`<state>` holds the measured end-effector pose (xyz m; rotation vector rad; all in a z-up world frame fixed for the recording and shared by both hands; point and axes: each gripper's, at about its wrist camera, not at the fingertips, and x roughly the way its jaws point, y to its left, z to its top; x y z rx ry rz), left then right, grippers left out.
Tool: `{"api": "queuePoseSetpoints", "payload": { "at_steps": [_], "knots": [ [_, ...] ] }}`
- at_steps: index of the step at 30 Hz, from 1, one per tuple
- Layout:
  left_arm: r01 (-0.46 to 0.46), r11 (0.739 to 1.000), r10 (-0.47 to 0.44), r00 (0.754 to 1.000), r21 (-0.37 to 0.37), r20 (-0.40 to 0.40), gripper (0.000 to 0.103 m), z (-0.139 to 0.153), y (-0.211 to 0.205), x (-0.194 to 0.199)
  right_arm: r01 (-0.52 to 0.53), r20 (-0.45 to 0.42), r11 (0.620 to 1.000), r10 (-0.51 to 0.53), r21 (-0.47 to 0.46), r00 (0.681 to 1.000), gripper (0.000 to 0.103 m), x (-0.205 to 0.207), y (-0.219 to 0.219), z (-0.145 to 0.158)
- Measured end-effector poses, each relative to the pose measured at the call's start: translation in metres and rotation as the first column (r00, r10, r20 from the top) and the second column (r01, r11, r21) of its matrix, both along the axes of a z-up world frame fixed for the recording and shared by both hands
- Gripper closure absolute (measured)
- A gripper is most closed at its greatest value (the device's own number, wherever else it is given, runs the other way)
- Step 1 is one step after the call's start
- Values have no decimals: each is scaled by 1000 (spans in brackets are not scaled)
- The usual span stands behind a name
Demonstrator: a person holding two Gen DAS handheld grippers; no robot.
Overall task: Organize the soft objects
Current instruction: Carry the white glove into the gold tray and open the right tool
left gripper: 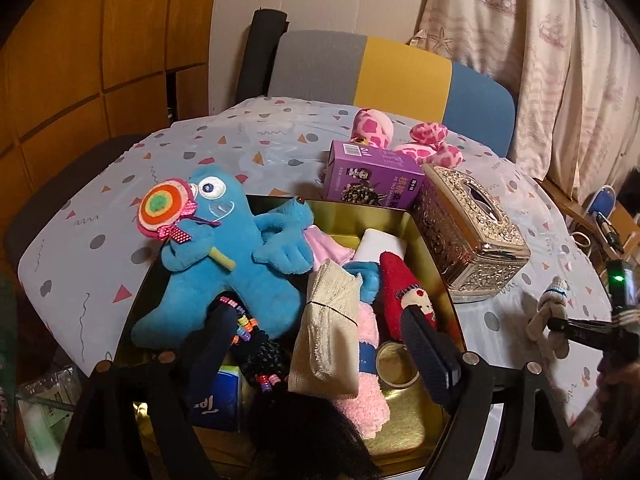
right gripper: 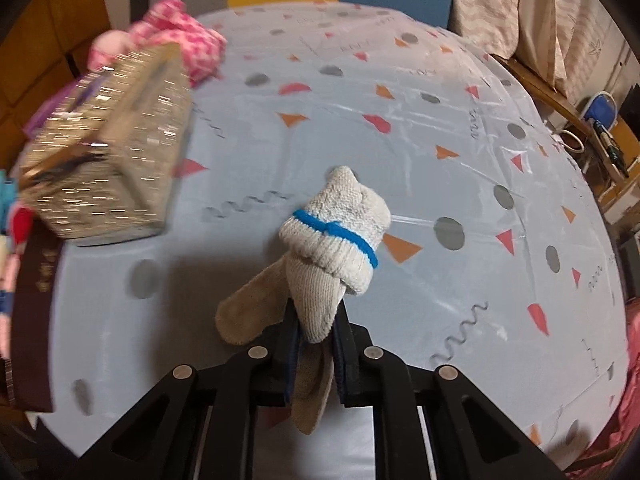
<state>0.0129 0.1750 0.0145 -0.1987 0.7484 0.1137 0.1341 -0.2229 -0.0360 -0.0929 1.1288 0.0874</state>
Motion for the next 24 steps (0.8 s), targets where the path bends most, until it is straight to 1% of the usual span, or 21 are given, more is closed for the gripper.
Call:
{"api": "queuePoseSetpoints", "payload": {
  "at_steps": [3,7,10,12,15,17,20,21,24],
  "knots": [
    [-3,1000,3,1000,-9,-6,19,-2,2,-1,-35,14,999,35,25,999,91,-13,13,5],
    [-3,1000,3,1000,-10,-7,19,-4,3,-3,-71,-25,995,73,72,997,92,-25,25,-2],
    [-5,1000,5,1000,-9,-6,19,-4,5,-4,-75,-28,990,79,117,996,92,-36,31,-1],
    [-8,1000,8,1000,-12,-4,19,-5,7,-6,-82,-8,981,85,175,996,92,-42,34,9],
    [-18,1000,18,1000,-12,-1,19,-5,10,-7,-131,50,968,123,214,991,92,-52,50,33],
    [-26,1000,26,1000,-18,-1,19,-4,13,-7,-182,91,952,164,245,982,92,-58,67,49],
    [-46,999,46,999,-26,3,18,-2,20,-8,-277,140,919,246,280,959,92,-64,104,68],
    [-53,998,53,999,-30,8,15,0,22,-9,-311,152,905,278,291,949,92,-66,119,72],
    [-75,997,75,997,-25,24,13,5,29,-11,-400,163,863,367,309,916,92,-74,166,74]
  ]
}}
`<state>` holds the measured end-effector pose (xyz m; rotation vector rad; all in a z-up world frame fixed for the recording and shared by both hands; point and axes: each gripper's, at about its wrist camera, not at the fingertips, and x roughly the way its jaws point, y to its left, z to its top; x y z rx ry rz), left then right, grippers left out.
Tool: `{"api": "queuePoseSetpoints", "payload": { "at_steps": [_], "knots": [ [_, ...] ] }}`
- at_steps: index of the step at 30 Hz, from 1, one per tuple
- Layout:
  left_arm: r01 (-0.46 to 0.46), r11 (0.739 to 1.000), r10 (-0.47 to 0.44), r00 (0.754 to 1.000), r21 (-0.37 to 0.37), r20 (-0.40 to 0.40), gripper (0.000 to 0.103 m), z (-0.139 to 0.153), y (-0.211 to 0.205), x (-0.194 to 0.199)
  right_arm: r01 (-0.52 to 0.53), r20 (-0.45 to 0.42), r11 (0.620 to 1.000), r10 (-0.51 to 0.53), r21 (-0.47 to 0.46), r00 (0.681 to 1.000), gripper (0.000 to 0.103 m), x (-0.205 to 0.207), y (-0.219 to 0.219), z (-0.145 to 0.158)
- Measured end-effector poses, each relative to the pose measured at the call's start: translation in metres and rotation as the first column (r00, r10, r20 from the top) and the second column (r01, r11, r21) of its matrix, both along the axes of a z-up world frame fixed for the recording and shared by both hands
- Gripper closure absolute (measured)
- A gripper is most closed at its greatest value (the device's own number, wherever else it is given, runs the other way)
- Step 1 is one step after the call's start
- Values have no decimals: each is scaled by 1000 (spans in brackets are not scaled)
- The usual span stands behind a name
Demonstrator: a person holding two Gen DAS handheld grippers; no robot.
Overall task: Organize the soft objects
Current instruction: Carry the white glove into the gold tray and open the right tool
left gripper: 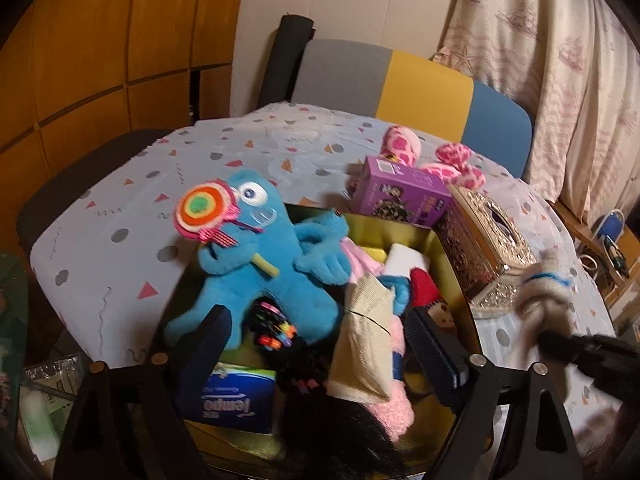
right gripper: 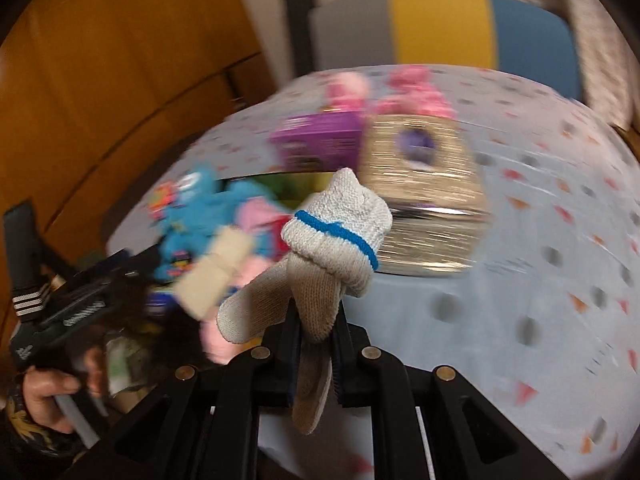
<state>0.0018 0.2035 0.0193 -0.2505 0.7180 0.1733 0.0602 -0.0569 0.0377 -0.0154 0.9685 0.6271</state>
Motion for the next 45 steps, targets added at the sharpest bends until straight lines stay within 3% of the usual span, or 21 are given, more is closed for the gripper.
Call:
{"api": "queuePoseSetpoints", "payload": {
  "at_steps": [6,8,11,14,18,23,27,34,40,45],
  "knots": [
    [-46,999,46,999,9,5,7,4,13,-4,-149,-17,980,148,-131,989,91,-8,81,-32],
    [-55,998,55,998,12,3,6,3,15,-5,-160,6,962,166,-221,986,91,-11,97,-45],
    [-58,998,58,998,21,6,2,3,14,-7,-167,-3,949,172,-268,985,88,-10,102,-62],
    [-61,997,61,998,40,15,0,5,12,-9,-148,7,949,156,-277,988,83,-10,98,-68],
    [-66,997,65,998,47,14,0,6,8,-11,-128,45,967,141,-219,989,60,-13,88,-55],
    [-68,996,67,998,53,19,0,9,3,-14,-63,131,986,83,-152,988,49,-24,70,-32],
    [-57,997,55,998,59,37,0,13,-8,-19,61,201,993,-40,-103,979,38,-34,46,-14],
    [-19,995,11,996,94,89,0,18,-46,-31,288,266,951,-250,-112,931,37,-37,10,-1],
    [44,996,-50,997,81,63,0,9,-78,-29,369,281,921,-325,-121,903,37,-37,-15,-3],
    [45,990,-54,997,137,61,0,6,-94,-32,397,280,912,-356,-104,891,37,-39,-28,-6]
  ]
}}
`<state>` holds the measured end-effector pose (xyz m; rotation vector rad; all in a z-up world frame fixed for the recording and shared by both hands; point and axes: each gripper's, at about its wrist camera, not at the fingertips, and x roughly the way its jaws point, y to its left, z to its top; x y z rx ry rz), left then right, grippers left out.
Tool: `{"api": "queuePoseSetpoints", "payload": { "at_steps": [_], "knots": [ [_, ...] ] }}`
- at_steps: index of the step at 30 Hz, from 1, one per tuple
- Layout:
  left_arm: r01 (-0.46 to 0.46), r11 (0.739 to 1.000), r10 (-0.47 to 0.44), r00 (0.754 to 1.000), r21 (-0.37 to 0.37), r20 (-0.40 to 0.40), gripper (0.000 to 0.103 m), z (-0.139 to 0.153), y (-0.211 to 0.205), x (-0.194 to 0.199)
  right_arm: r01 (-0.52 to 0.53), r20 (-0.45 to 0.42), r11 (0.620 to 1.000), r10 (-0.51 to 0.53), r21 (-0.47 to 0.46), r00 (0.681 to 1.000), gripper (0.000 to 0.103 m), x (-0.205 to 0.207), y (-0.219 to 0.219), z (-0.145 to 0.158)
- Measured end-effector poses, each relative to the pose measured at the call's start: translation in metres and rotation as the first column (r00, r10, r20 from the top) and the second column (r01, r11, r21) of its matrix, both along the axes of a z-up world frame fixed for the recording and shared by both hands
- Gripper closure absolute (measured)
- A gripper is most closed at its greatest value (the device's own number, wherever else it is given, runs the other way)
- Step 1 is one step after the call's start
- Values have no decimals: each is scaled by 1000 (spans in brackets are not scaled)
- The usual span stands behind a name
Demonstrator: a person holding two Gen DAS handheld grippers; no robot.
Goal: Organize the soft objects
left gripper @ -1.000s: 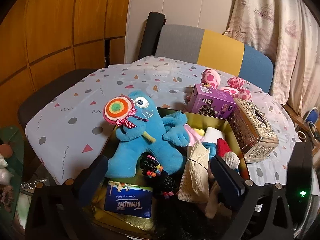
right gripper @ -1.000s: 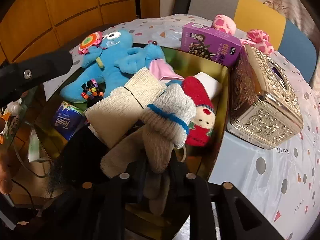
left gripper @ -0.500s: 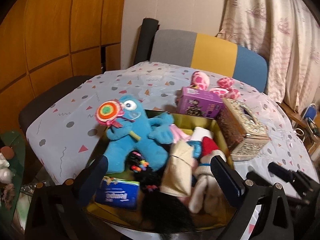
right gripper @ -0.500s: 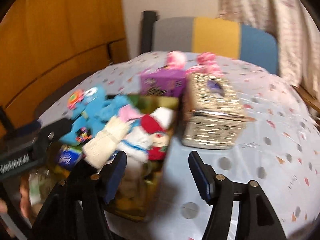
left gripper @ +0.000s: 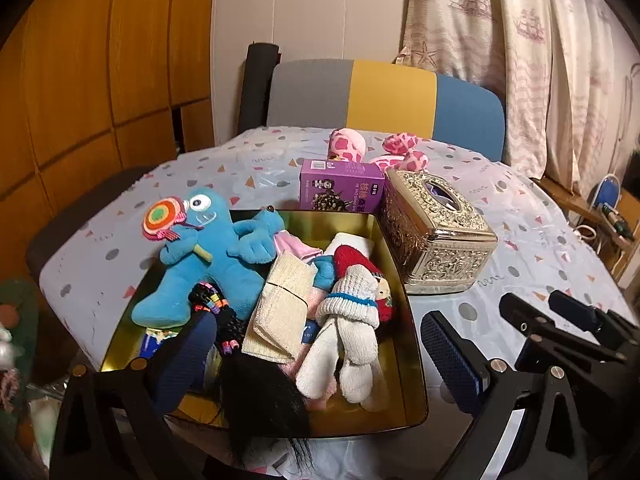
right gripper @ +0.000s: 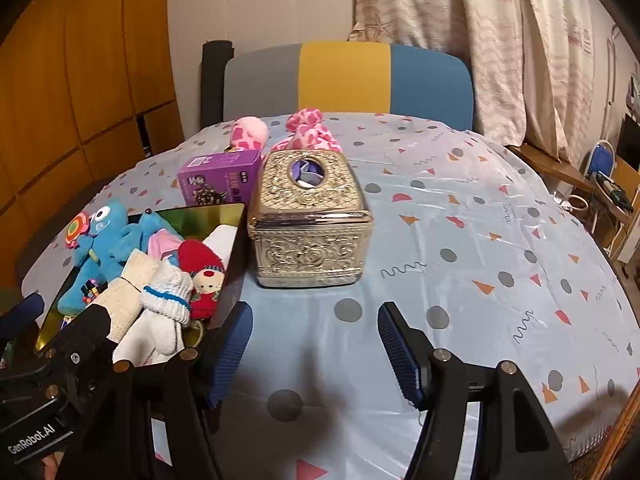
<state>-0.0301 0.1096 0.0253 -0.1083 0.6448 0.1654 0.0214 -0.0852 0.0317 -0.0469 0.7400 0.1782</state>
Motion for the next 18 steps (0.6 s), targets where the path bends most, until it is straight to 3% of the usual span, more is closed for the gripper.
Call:
{"api": "queuePoseSetpoints", "payload": {
  "at_steps": [18],
  "knots": [
    [-23,1000,23,1000,13,7,0,1,-1,-4,-18,11,1000,18,6,1000,37,-3,3,-1]
  ]
}}
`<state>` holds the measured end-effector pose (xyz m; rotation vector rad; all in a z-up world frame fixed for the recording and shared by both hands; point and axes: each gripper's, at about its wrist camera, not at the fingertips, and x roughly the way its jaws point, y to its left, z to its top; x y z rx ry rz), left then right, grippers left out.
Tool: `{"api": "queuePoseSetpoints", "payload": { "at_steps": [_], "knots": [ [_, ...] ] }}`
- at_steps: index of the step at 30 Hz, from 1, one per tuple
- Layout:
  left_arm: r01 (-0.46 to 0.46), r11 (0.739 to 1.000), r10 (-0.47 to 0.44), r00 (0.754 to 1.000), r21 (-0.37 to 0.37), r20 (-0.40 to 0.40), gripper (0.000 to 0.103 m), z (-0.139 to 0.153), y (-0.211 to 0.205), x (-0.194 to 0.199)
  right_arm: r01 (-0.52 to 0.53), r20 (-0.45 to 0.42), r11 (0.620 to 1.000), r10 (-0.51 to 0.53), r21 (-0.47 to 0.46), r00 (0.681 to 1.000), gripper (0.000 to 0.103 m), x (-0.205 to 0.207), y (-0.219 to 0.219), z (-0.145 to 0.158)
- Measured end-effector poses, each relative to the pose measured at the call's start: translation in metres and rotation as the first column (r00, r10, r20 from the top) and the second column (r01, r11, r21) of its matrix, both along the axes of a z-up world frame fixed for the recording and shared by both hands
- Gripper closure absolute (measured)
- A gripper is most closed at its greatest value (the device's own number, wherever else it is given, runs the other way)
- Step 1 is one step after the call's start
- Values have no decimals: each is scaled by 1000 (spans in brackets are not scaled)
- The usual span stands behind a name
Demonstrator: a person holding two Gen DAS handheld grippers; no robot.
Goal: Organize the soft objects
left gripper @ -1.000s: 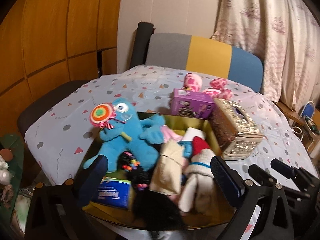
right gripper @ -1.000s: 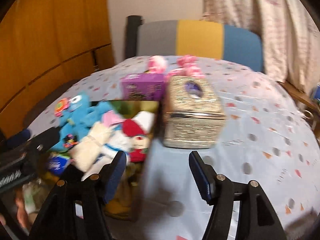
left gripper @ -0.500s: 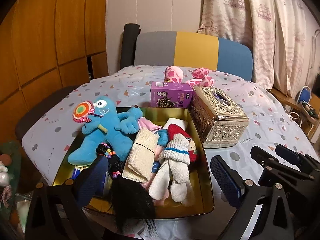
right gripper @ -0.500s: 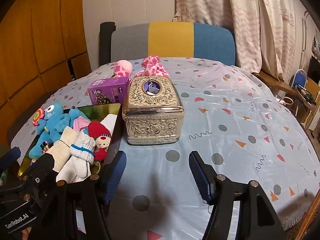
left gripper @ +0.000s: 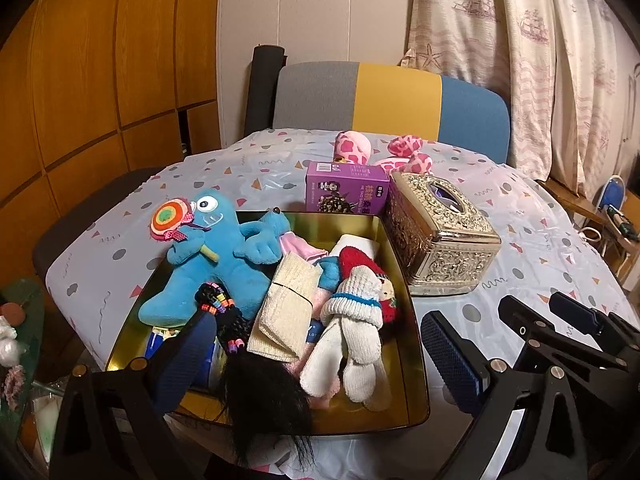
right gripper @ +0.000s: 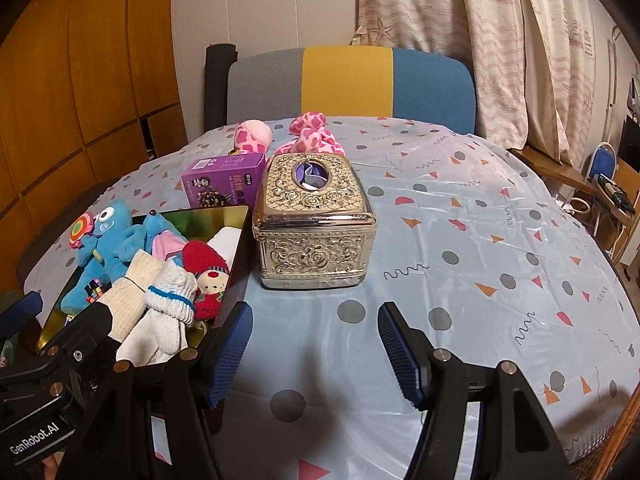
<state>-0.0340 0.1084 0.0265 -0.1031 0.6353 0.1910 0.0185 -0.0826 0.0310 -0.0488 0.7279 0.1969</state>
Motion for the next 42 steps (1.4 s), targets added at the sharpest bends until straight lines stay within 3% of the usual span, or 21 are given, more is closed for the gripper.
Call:
{"api": "queuePoseSetpoints", "payload": {
  "at_steps": [42],
  "knots": [
    [-8,1000,8,1000,-7,-20,0,-4,2,-1,-11,-7,1000,11,-6,1000,37,-1,5,-1]
  ]
}}
